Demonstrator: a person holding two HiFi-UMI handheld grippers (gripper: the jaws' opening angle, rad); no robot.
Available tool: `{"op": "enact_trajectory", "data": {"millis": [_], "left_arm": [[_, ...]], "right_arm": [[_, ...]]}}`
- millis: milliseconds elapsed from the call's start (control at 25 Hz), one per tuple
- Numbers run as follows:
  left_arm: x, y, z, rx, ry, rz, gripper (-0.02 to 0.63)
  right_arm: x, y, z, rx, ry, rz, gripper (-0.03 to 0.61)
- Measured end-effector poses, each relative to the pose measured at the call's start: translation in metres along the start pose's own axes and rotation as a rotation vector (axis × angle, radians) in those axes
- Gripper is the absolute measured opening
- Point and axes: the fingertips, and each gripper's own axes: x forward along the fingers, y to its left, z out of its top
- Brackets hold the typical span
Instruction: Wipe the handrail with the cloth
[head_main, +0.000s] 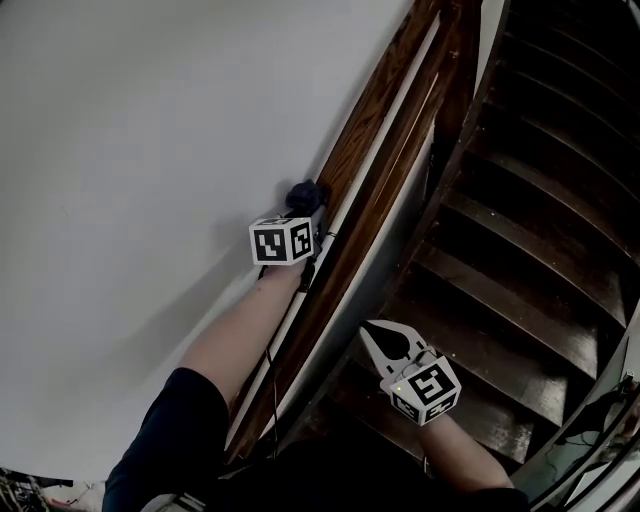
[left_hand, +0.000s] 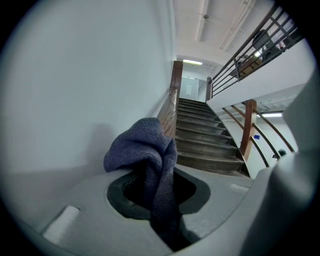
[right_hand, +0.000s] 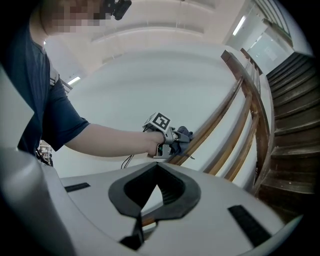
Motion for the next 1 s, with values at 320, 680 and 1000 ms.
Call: {"op": "enact_trajectory", "data": {"millis": [320,680,1000], "left_arm": [[-0.014,-0.042,0.013,0.059,-0.042,-0.101,0.081],[-0.114,-0.124,-0.016,0.072,-0.118,-0.299,0.081],[-0.201,-0.167,-0.067,0.042,-0.160,-0.386,0.081]], "right_arm": [[-0.020,-0.002,0.007,-0.027,0.008,-0.067,0.008],[-0.048,0.016,0.014,-0.037,0.021,-0.060,0.008],[-0.058,0.041,0.001,-0.023,0.031,-0.018,0.008]]}}
